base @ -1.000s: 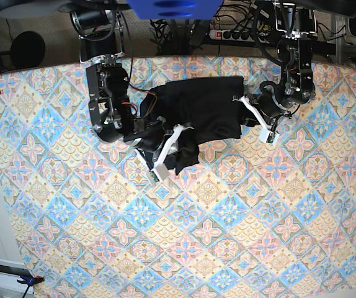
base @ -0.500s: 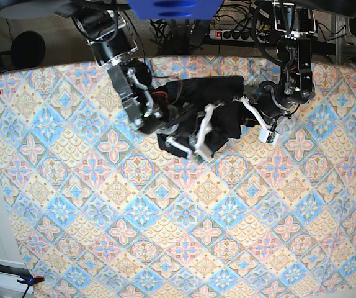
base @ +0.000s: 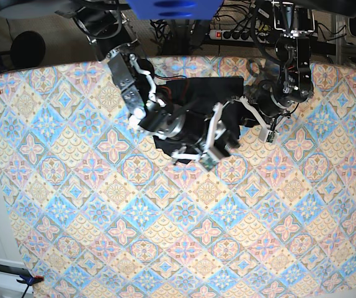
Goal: Layout the t-shirt on the table in an organized manner, then fold the t-shirt properly
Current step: 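Press the folded end onto the shirt with the right gripper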
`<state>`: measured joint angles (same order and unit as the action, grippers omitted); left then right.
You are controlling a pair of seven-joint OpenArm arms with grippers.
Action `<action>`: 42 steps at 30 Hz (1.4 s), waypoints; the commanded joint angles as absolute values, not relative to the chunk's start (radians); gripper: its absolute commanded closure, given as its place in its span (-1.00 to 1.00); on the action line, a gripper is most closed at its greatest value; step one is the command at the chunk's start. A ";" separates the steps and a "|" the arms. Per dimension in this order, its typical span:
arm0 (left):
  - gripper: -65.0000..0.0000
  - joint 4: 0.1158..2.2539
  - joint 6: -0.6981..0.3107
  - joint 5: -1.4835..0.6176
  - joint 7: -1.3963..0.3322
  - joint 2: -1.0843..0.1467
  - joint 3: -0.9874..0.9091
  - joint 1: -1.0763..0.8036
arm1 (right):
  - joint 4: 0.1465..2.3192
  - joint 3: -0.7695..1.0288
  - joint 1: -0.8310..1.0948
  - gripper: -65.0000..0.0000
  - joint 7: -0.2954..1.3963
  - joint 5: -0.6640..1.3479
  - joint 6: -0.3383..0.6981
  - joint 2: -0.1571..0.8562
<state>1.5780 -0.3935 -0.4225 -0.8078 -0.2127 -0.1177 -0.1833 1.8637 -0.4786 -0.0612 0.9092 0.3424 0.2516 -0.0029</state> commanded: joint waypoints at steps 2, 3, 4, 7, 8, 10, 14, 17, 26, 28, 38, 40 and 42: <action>0.57 1.575 -0.384 -0.398 -0.845 -0.211 -0.114 -0.185 | 1.913 -0.449 -0.019 0.47 0.914 0.346 0.254 0.028; 0.57 1.575 -0.384 -0.398 -0.845 -0.211 -0.114 -0.185 | 1.928 -0.423 -0.005 0.47 0.914 0.346 0.254 0.039; 0.57 1.575 -0.384 -0.400 -0.845 -0.211 -0.114 -0.185 | 1.934 -0.394 0.005 0.47 0.914 0.348 0.254 0.048; 0.57 1.575 -0.384 -0.400 -0.845 -0.211 -0.114 -0.185 | 1.934 -0.297 0.013 0.46 0.914 0.348 0.254 0.062; 0.57 1.575 -0.384 -0.400 -0.845 -0.211 -0.114 -0.185 | 1.934 -0.263 0.013 0.46 0.914 0.349 0.254 0.062; 0.57 1.575 -0.384 -0.400 -0.845 -0.211 -0.114 -0.185 | 1.936 -0.213 0.013 0.46 0.918 0.363 0.254 0.062; 0.57 1.575 -0.384 -0.400 -0.845 -0.211 -0.114 -0.185 | 1.926 -0.168 0.007 0.46 0.920 0.447 0.252 0.085; 0.57 1.577 -0.384 -0.400 -0.845 -0.211 -0.114 -0.185 | 1.896 -0.163 0.005 0.46 0.920 0.478 0.252 0.096; 0.57 1.577 -0.384 -0.400 -0.845 -0.211 -0.114 -0.185 | 1.842 -0.166 0.005 0.20 0.923 0.483 0.252 0.097; 0.57 1.577 -0.384 -0.400 -0.843 -0.211 -0.114 -0.185 | 1.821 -0.171 0.005 0.12 0.923 0.483 0.254 0.097; 0.57 1.577 -0.386 -0.400 -0.843 -0.211 -0.114 -0.183 | 1.735 -0.173 -0.013 0.07 0.924 0.483 0.332 0.097; 0.57 1.577 -0.386 -0.400 -0.843 -0.211 -0.114 -0.183 | 1.724 -0.173 -0.033 0.07 0.924 0.483 0.338 0.097; 0.57 1.577 -0.386 -0.400 -0.843 -0.211 -0.114 -0.182 | 1.724 -0.173 -0.038 0.09 0.924 0.483 0.340 0.097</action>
<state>1.5780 -0.3901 -0.4187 -0.8062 -0.2131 -0.1184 -0.1806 1.7061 -0.1745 -0.0269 0.9432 0.4694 0.3340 0.0975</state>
